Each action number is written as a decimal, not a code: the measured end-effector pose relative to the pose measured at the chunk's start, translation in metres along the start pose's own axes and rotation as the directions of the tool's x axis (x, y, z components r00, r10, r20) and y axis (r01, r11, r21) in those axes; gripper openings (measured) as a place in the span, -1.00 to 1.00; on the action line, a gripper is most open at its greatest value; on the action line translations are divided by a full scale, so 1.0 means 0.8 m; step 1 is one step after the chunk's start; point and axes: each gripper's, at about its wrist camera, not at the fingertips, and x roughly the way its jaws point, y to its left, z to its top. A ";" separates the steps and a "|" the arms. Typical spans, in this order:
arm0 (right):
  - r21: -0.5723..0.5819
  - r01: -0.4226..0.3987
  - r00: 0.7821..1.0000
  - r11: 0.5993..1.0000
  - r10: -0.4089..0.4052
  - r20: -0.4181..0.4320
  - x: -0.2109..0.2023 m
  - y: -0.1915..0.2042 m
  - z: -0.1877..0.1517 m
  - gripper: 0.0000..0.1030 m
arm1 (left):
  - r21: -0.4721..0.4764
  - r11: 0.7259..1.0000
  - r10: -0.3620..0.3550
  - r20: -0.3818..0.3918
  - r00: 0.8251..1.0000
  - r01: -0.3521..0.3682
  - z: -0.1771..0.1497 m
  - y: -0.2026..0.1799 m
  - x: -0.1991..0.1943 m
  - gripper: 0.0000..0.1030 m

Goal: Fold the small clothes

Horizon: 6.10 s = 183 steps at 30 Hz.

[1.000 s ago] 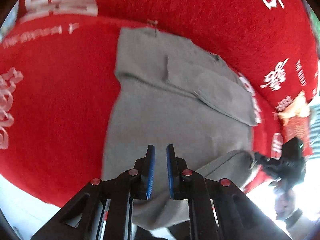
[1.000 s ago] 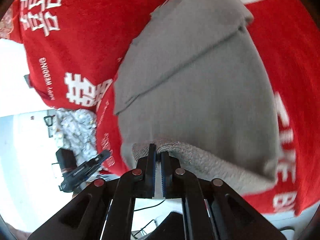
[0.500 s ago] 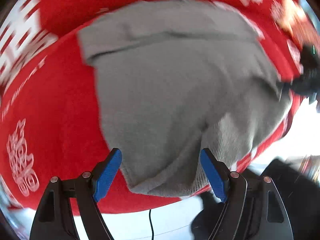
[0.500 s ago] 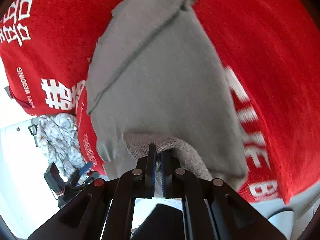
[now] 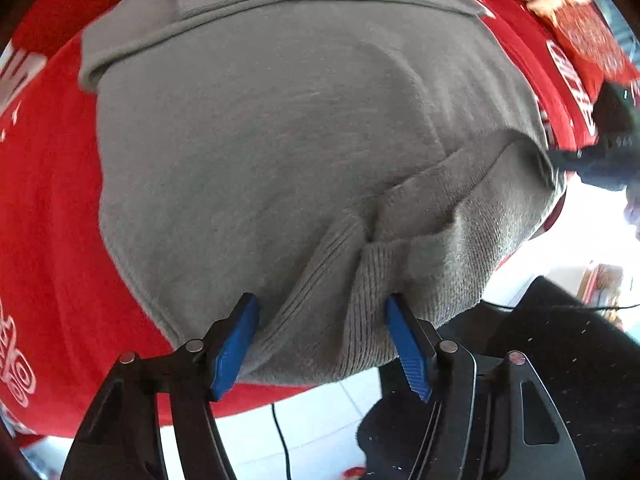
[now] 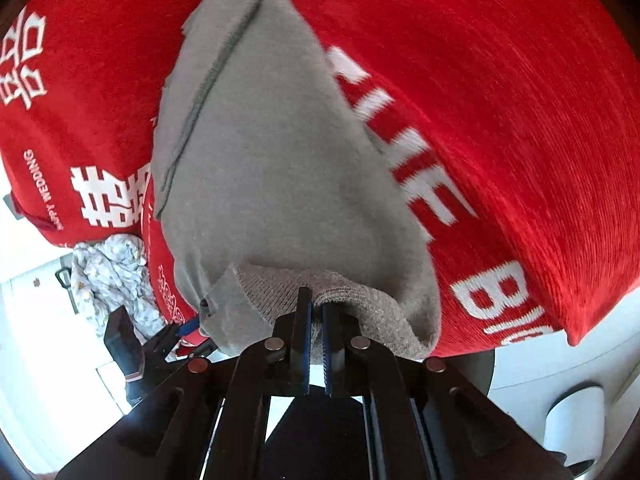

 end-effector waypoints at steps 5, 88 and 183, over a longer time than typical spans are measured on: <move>0.018 -0.007 1.000 1.000 0.007 0.003 0.001 -0.002 0.005 -0.87 | -0.050 0.999 -0.011 0.023 1.000 0.012 -0.003 0.027 -0.010 0.30; -0.227 0.469 0.832 0.854 -0.340 0.439 0.012 0.243 0.311 -0.36 | -0.471 0.879 0.242 0.302 0.922 -0.076 0.301 0.226 -0.104 0.26; -0.008 0.242 0.934 0.970 -0.230 0.273 0.007 0.142 0.146 -0.07 | -0.414 0.896 0.204 0.069 0.977 -0.158 0.210 0.140 -0.069 -0.74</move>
